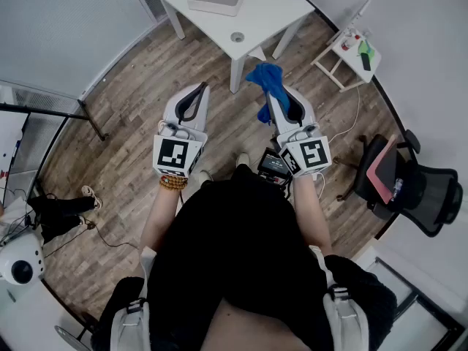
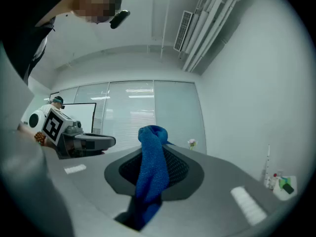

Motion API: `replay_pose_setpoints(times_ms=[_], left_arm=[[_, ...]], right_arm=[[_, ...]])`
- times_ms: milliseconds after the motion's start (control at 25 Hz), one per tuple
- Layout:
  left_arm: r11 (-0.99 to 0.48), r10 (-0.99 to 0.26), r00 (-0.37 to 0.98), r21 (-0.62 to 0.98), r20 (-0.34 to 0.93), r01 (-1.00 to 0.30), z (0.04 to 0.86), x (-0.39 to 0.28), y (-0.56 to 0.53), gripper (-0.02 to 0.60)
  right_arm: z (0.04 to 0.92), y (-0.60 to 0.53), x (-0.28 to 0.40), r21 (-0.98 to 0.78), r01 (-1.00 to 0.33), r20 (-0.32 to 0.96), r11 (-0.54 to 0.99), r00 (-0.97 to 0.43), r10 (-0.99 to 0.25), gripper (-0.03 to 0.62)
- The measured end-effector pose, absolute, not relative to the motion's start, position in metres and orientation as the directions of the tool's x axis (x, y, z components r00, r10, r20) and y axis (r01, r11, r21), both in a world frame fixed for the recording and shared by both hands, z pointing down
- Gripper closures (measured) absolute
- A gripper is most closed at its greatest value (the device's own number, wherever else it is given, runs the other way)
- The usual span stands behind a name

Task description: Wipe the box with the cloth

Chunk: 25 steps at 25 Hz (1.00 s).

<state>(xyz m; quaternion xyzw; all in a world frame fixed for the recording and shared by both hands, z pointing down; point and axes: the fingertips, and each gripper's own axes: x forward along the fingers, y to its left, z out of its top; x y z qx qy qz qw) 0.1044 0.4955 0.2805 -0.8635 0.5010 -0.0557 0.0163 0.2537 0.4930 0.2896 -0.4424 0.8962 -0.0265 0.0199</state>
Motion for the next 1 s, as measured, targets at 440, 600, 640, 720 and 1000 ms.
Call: replay_pose_setpoints(times_ms=[440, 600, 640, 720, 1000], left_arm=[[-0.445, -0.89, 0.433, -0.067, 0.144, -0.893, 0.298, 0.104, 0.46, 0.581], [-0.401, -0.909, 0.386, -0.078, 0.16, -0.913, 0.31, 0.127, 0.451, 0.581], [-0.39, -0.912, 0.374, -0.077, 0.168, -0.917, 0.313, 0.127, 0.447, 0.581], [-0.377, -0.916, 0.361, -0.067, 0.173, -0.924, 0.317, 0.117, 0.436, 0.581], [-0.411, -0.907, 0.407, -0.016, 0.104, -0.912, 0.32, 0.09, 0.379, 0.581]], right_arm=[[0.302, 0.432, 0.268, -0.186, -0.737, 0.002, 0.65, -0.662, -0.75, 0.491], [0.32, 0.41, 0.302, -0.191, -0.722, 0.005, 0.664, -0.678, -0.735, 0.491], [0.322, 0.405, 0.303, -0.186, -0.718, 0.004, 0.67, -0.683, -0.73, 0.491], [0.323, 0.392, 0.295, -0.178, -0.715, 0.006, 0.676, -0.688, -0.726, 0.491], [0.319, 0.34, 0.262, -0.138, -0.751, 0.049, 0.645, -0.656, -0.753, 0.491]])
